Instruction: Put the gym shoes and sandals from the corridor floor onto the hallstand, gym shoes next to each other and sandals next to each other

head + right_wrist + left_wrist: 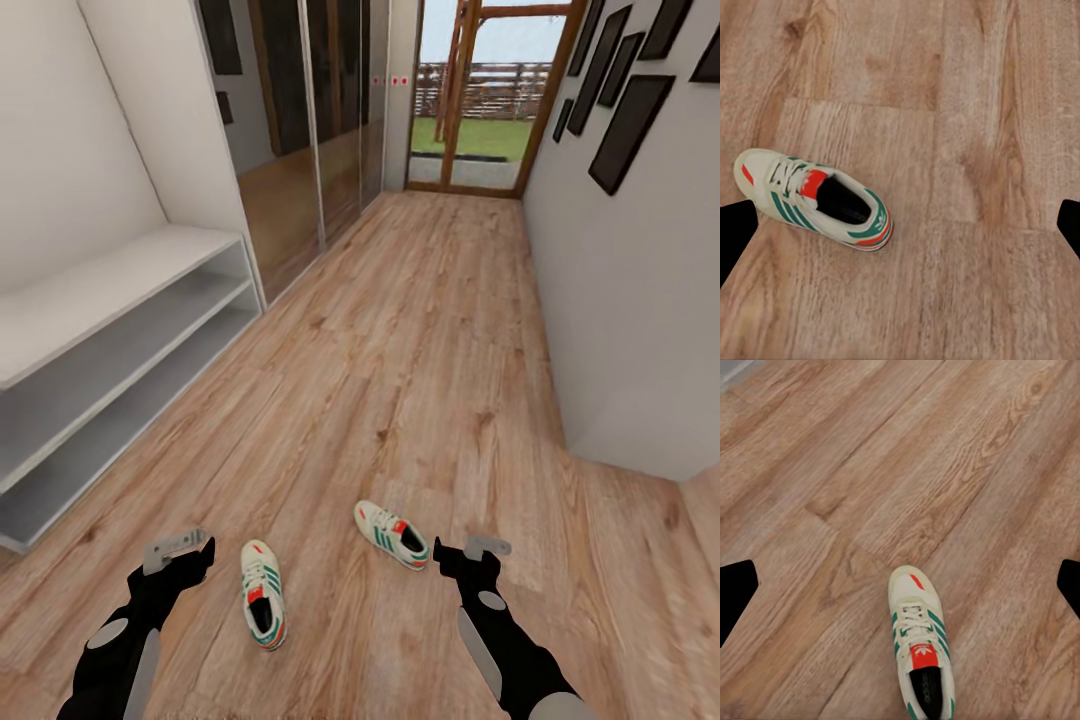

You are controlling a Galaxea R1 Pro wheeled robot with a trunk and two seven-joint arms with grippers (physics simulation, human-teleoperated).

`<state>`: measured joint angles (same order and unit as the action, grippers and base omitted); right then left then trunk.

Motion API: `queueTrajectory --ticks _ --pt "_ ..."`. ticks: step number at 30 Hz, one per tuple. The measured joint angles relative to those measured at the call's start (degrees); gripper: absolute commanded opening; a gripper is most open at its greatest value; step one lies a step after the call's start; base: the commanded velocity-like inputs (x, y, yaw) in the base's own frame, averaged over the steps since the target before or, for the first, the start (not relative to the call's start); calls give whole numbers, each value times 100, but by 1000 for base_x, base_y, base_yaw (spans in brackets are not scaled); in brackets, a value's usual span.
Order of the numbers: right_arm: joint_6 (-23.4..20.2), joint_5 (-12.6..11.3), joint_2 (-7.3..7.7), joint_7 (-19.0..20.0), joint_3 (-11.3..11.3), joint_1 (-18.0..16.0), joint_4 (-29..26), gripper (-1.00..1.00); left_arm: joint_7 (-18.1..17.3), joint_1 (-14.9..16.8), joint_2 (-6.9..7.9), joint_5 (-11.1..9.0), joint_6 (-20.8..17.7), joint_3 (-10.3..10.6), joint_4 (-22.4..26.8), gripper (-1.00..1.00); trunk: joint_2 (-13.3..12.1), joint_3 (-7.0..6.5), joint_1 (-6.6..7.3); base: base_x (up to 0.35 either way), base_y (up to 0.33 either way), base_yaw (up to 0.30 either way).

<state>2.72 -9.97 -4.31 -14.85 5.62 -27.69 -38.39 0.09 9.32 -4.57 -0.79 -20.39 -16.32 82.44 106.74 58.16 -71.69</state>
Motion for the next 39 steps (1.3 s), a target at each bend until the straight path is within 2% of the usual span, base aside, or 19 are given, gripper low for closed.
queueTrajectory --ticks 12,39 --pt "0 0 0 0 0 0 -2 100 0 0 0 6 0 2 0 100 0 54 0 -144 -196 153" --pt "0 0 0 -3 0 0 18 100 0 0 0 15 0 6 0 100 0 59 0 -14 -91 4"
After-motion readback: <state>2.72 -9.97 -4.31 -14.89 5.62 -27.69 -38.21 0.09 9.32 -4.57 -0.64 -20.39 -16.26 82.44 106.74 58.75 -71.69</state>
